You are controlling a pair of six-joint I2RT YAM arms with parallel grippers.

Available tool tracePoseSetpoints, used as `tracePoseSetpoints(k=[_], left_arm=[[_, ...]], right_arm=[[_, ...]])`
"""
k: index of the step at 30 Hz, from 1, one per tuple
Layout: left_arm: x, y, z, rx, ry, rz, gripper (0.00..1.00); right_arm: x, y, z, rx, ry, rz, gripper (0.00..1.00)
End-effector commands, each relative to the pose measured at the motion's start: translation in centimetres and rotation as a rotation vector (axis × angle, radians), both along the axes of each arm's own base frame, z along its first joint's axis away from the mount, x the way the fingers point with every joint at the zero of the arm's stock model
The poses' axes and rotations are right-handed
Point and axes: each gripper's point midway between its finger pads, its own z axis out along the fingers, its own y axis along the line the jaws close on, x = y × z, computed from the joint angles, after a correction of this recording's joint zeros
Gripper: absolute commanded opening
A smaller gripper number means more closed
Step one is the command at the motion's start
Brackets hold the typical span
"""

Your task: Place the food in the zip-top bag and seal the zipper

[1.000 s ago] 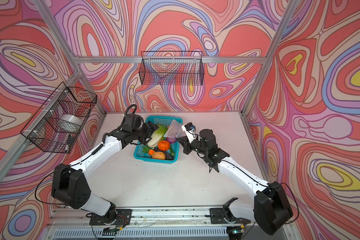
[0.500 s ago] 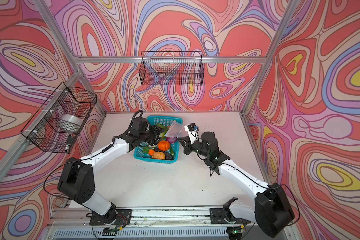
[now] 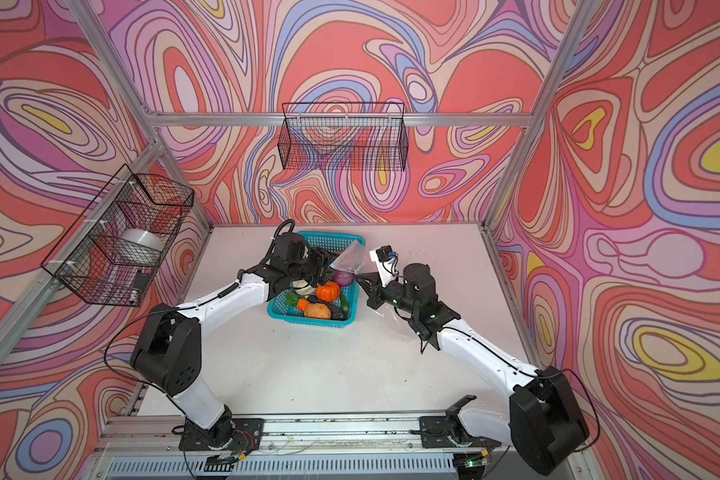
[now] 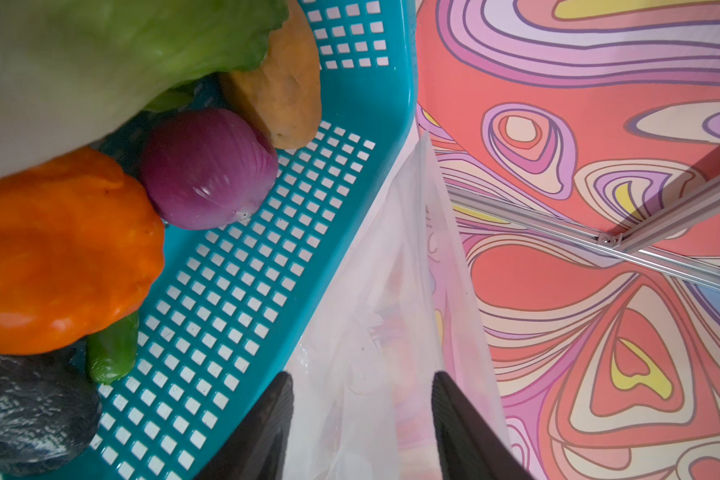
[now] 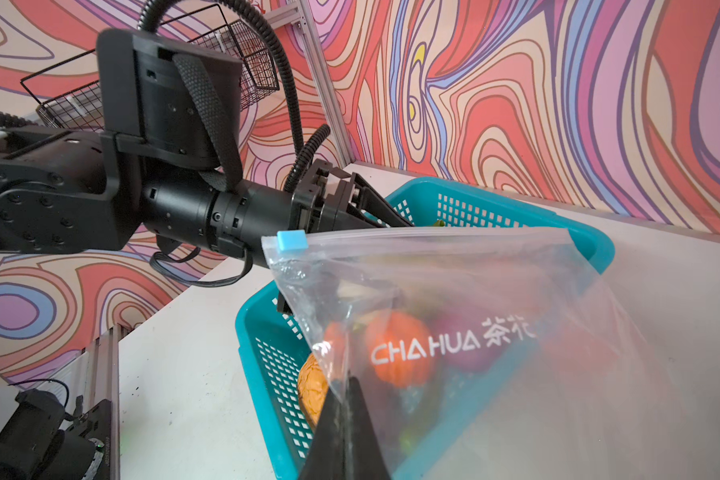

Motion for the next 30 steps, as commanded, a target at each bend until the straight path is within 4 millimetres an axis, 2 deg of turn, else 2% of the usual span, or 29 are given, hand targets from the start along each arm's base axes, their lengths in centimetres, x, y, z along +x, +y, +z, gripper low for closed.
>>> tracePoseSetpoints(k=[1, 7, 14, 23, 30], left_arm=[[0.3, 1.0, -0.3, 0.015, 0.018, 0.058, 0.56], [0.3, 1.4, -0.5, 0.022, 0.027, 0.082, 0.58], [0.4, 2.6, -0.2, 0.061, 0.021, 0.138, 0.68], [0.9, 1.8, 1.3, 0.007, -0.012, 0.128, 0.71], [0.8, 0.2, 2.4, -0.034, -0.039, 0.082, 0.67]], right_arm=[[-0.2, -0.3, 1.3, 0.007, -0.030, -0.014, 0.00], [-0.3, -0.2, 1.4, 0.010, -0.029, -0.009, 0.00], [-0.2, -0.1, 1.2, 0.013, -0.020, -0.007, 0.00], [-0.2, 0.2, 1.1, 0.023, -0.006, 0.006, 0.00], [-0.2, 0.2, 1.0, 0.024, -0.007, 0.007, 0.00]])
